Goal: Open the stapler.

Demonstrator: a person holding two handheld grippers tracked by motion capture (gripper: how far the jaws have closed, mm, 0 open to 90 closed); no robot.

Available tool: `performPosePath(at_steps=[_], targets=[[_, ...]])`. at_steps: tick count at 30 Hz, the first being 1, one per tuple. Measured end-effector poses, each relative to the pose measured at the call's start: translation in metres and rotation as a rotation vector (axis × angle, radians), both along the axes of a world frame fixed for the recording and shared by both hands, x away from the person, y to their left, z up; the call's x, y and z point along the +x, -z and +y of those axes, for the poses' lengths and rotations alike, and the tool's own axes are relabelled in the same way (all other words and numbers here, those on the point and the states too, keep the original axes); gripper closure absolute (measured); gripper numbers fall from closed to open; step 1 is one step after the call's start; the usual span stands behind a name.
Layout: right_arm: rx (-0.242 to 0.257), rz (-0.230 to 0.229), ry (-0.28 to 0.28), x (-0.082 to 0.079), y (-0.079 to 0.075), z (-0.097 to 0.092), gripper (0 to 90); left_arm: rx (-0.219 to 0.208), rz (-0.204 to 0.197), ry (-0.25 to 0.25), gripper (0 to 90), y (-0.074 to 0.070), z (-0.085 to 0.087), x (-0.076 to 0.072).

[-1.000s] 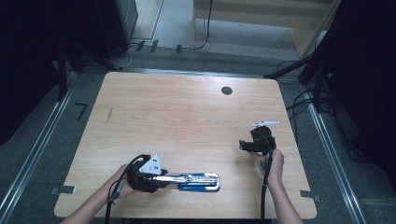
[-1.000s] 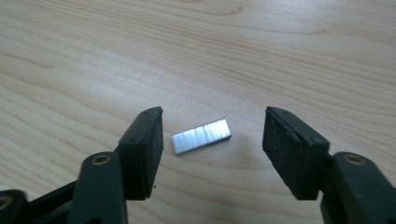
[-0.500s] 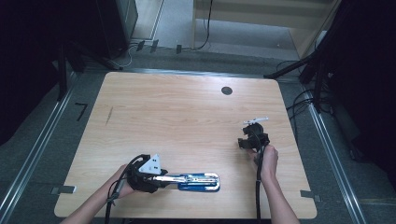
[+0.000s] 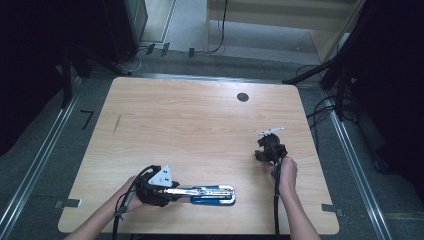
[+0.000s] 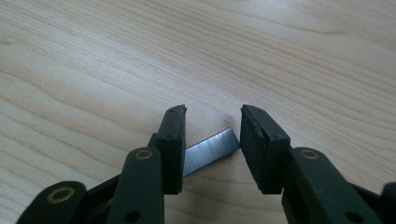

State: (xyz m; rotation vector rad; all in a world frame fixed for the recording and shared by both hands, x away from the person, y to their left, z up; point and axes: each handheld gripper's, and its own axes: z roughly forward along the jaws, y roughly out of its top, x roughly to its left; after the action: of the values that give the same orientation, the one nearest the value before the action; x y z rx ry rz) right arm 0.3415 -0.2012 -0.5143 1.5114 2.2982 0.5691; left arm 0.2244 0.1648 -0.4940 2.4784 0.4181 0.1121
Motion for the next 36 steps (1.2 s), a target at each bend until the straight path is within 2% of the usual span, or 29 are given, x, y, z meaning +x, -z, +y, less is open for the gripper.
performPosePath(at_steps=[8,15,19,22,26,36], targets=[[0.010,0.016,0.004,-0.007,0.002,-0.006,63.1,0.002,-0.002,-0.001,58.3,0.000,0.000,0.000],[0.008,0.022,-0.013,-0.012,-0.003,-0.006,63.1,0.004,-0.002,-0.001,58.4,0.000,-0.001,0.000],[0.017,0.036,-0.033,-0.014,-0.002,-0.006,70.0,0.005,-0.002,-0.003,58.3,0.000,-0.001,-0.001],[0.024,0.044,-0.032,-0.015,-0.001,-0.006,71.0,0.006,-0.002,-0.002,58.3,0.000,0.000,-0.001],[0.027,0.058,-0.040,-0.015,0.000,-0.010,76.8,0.006,-0.001,-0.002,58.3,0.000,0.000,0.000],[0.066,0.058,-0.023,-0.014,-0.002,-0.015,73.0,0.004,-0.001,-0.002,58.4,0.000,-0.001,0.000]])
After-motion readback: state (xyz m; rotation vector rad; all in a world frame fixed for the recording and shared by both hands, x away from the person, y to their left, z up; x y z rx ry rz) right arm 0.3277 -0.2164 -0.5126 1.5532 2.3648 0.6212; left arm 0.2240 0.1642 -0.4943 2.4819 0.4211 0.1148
